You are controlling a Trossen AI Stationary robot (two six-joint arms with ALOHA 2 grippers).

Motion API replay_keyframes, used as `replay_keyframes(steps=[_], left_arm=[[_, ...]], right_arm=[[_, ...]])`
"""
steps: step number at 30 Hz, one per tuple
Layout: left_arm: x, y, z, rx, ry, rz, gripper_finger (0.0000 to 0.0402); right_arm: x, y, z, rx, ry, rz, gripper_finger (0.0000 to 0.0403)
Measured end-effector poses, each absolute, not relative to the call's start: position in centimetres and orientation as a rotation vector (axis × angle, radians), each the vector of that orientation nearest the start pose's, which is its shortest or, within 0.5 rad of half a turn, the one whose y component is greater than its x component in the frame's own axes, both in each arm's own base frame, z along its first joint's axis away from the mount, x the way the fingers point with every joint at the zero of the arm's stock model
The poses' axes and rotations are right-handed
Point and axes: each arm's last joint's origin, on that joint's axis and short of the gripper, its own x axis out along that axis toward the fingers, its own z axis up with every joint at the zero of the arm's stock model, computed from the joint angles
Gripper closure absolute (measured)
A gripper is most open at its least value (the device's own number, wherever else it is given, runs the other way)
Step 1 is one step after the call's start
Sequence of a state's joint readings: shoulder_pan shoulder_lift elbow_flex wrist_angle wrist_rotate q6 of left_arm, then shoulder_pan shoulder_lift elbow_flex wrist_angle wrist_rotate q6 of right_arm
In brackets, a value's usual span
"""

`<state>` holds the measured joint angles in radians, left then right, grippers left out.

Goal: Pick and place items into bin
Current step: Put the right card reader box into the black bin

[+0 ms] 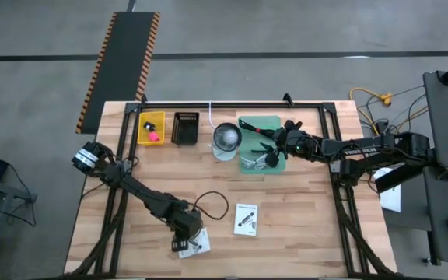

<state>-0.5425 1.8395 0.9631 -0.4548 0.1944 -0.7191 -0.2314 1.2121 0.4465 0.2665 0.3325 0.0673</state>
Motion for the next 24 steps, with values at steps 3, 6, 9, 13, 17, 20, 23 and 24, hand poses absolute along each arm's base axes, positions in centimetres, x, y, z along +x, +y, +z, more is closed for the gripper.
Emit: replay_keyframes(steps=[3, 6, 9, 13, 17, 20, 23, 24], left_arm=[[27.0, -17.0, 11.1, -0.376, 1.477, -0.148, 0.0301], [27.1, -17.0, 11.1, -0.387, 1.483, -0.158, 0.0352], [27.0, -16.9, 11.2, -0.388, 1.483, -0.158, 0.0390], [27.0, -16.8, 11.8, -0.381, 1.468, -0.177, 0.0393], [26.9, -16.8, 13.1, -0.388, 1.433, -0.201, 0.0400], [26.8, -16.6, 14.5, -0.396, 1.386, -0.224, 0.0401], [26.3, -16.3, 15.5, -0.375, 1.361, -0.207, 0.0401], [26.2, -16.1, 15.9, -0.367, 1.347, -0.209, 0.0401]], right_arm=[[22.1, -6.2, 17.9, 0.039, 0.486, -0.569, 0.0177], [22.1, -6.2, 17.9, 0.039, 0.486, -0.569, 0.0177], [22.1, -6.2, 17.9, 0.039, 0.486, -0.569, 0.0177], [22.1, -6.2, 17.9, 0.039, 0.486, -0.569, 0.0177], [22.1, -6.2, 17.9, 0.039, 0.487, -0.569, 0.0177], [22.1, -6.2, 17.9, 0.039, 0.487, -0.569, 0.0177], [22.1, -6.2, 17.9, 0.039, 0.487, -0.569, 0.0177], [22.1, -6.2, 17.9, 0.039, 0.487, -0.569, 0.0177]])
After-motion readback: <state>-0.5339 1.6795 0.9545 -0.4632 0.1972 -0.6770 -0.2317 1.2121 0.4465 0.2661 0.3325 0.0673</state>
